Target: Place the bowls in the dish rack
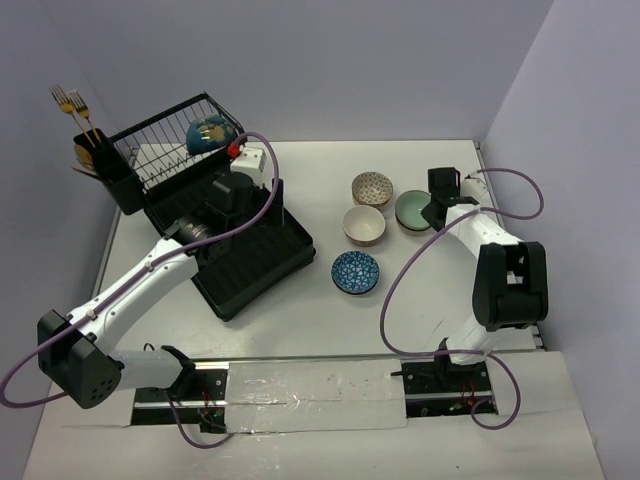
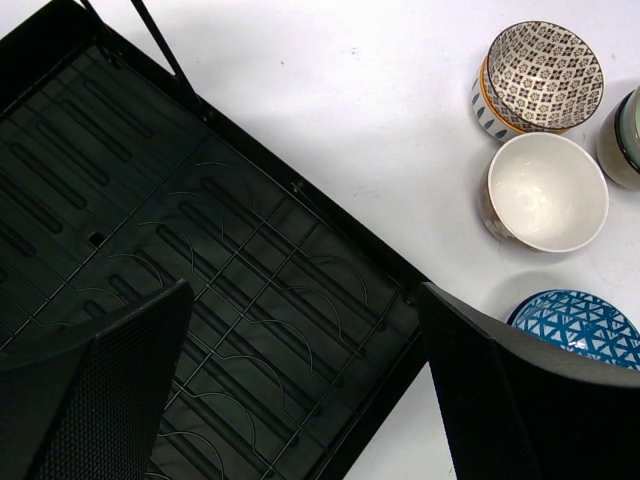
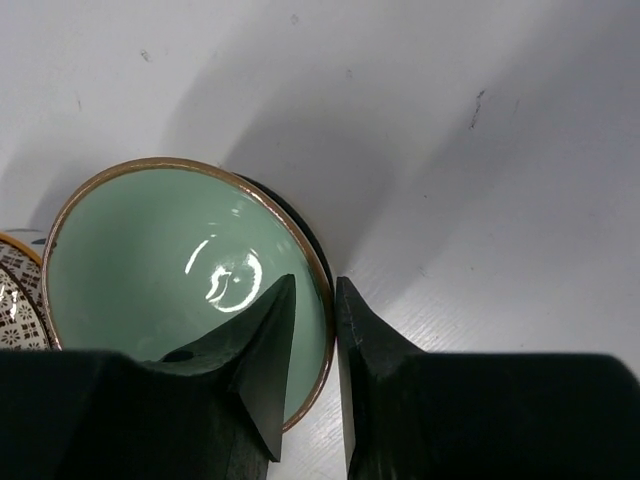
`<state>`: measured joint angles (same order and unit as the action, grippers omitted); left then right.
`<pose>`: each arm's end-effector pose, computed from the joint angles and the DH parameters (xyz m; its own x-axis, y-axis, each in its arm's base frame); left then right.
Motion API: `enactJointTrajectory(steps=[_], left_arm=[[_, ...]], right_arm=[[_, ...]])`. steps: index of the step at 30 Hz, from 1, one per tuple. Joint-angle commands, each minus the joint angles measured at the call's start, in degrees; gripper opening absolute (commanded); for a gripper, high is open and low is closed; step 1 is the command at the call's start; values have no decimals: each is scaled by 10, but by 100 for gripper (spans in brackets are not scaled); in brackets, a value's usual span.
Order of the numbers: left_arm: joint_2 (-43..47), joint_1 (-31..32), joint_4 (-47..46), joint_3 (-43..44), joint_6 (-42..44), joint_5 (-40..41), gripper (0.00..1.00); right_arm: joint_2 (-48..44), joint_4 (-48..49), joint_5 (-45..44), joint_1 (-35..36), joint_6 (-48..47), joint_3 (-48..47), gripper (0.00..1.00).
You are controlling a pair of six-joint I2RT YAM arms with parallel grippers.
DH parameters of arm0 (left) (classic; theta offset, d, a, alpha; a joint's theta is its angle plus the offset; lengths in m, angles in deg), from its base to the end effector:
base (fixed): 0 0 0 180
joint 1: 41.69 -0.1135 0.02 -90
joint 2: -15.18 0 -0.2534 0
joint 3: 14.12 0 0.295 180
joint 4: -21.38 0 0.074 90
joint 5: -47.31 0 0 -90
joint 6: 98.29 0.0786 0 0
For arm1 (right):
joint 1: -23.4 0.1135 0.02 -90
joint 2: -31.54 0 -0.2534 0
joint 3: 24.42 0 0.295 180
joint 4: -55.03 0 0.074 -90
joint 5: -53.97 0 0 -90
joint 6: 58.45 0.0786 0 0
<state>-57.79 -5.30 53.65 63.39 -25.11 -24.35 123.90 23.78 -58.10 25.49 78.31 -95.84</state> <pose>0.3136 -0.2004 0.3100 -0.4566 -0.0047 -0.8896 0.2160 0.9695 -0.1160 0.3968 -0.0151 0.1452 -0.3978 0.6610 -0.6362 0.7097 0.6612 0.2432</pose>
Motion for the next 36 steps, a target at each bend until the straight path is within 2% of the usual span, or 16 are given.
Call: enactJointTrajectory(steps=[1,4,9,25,30,36], left_arm=[[-1,4,-8,2,2,6,99],[-2,4,-7,2,3,8,99],[-2,4,-7,2,2,10,99],[-1,10,-16,-4,13,-5,99],[14,24,-41,-17,52,-17,99],[58,55,-100,-74,149,-89,99]], right_arm=[[6,19,-10,-2,3,-9,30],[3,22,-10,-2,1,-3,16],[-23,25,-17,0,-5,1,0],[-128,74,-32,26,-63,26,0],[-176,83,-28,48,-86,27,0],[-219,70,17,112,-131,4,0]])
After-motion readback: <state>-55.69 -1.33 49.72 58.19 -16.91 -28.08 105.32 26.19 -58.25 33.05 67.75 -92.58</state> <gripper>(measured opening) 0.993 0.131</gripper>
